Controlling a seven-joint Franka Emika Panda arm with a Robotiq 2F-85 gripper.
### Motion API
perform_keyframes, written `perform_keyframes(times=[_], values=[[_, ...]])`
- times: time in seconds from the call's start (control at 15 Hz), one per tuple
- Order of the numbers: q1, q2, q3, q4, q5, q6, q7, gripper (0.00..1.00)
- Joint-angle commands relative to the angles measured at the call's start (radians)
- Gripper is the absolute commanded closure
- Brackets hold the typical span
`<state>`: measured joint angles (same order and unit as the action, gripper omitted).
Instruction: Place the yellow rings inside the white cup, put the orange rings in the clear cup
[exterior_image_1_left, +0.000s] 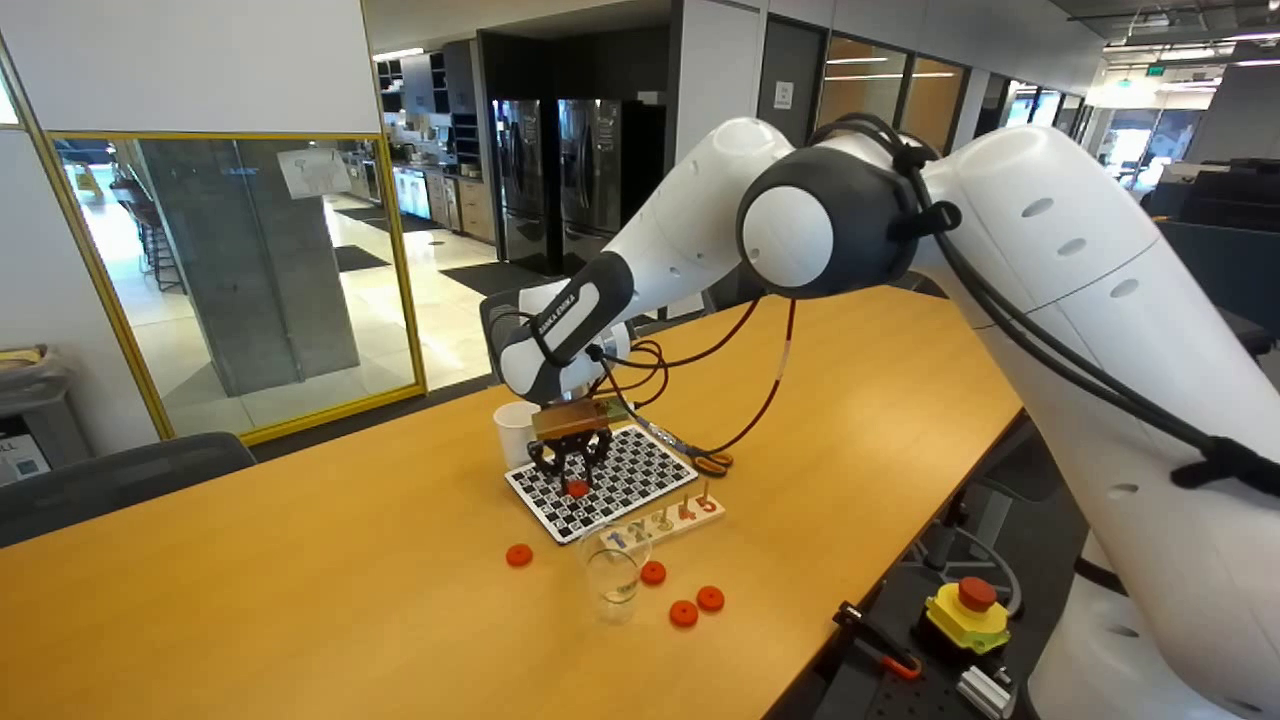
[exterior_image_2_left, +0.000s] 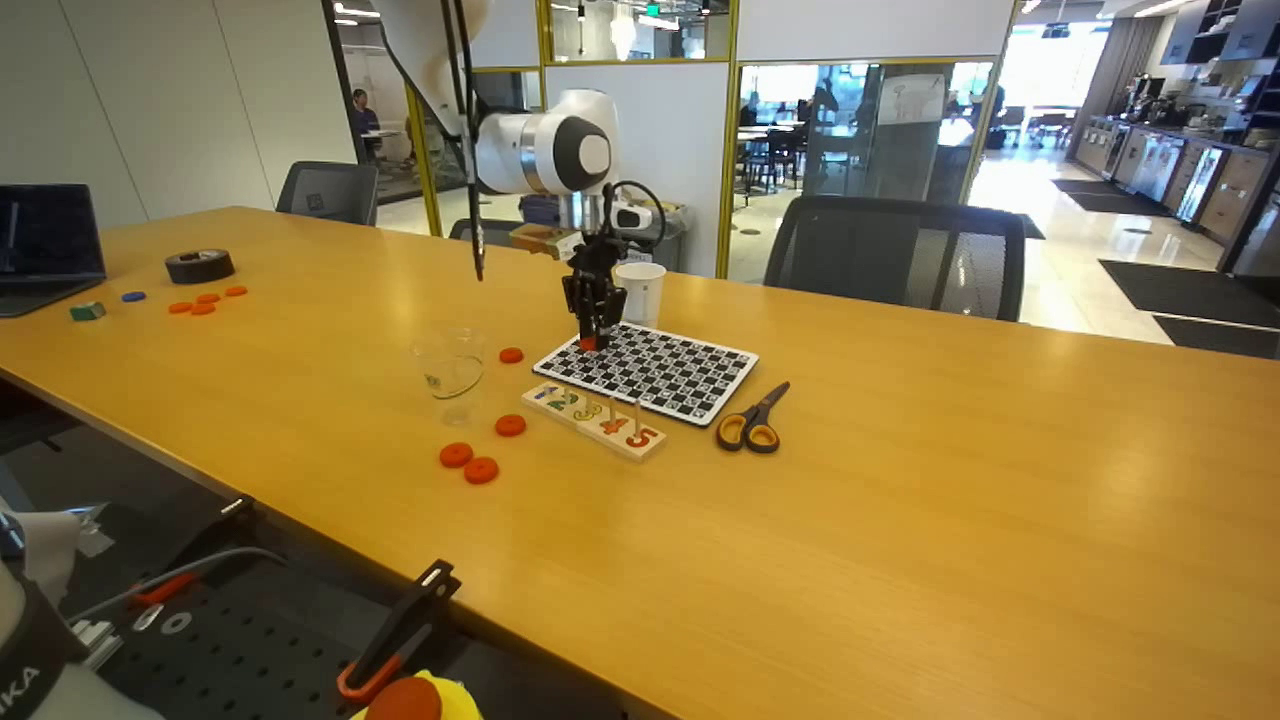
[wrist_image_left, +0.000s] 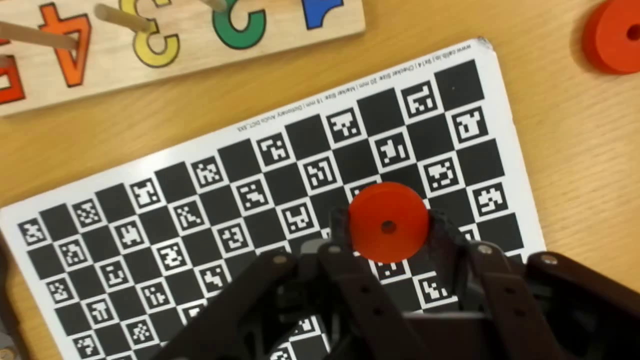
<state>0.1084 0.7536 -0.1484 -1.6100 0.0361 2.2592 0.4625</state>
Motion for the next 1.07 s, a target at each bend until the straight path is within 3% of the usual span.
perform_keyframes(times=[0.0,0.2,0.53,0.8,1.0], values=[[0.031,-0.216,-0.005,-0.228,-0.052,0.015,0.001,0.77],[0.02,-0.351,0.027,-0.368,-0.06,0.009,-0.043,0.77],[-0.022,-0.586,0.114,-0.634,0.016,0.011,-0.204,0.78],[-0.025,-0.685,0.158,-0.759,0.101,0.041,-0.265,0.78],[-0.014,-0.71,0.181,-0.816,0.145,0.132,-0.261,0.78]])
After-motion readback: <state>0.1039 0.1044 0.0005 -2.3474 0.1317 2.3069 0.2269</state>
